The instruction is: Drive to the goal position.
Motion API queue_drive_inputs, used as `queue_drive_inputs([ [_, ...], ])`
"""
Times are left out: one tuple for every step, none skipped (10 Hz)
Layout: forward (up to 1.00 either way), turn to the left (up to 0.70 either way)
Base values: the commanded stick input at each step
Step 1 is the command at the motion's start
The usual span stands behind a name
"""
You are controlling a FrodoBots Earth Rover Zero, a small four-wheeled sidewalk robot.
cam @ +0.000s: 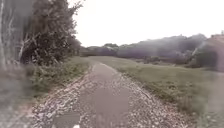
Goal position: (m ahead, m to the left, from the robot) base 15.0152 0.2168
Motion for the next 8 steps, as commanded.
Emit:
queue_drive_inputs([
  [0.7,0.0],
  [0.7,0.0],
  [0.7,0.0],
  [0.7,0.0],
  [0.7,0.0],
  [0.7,0.0],
  [0.7,0.0],
  [0.7,0.0],
])
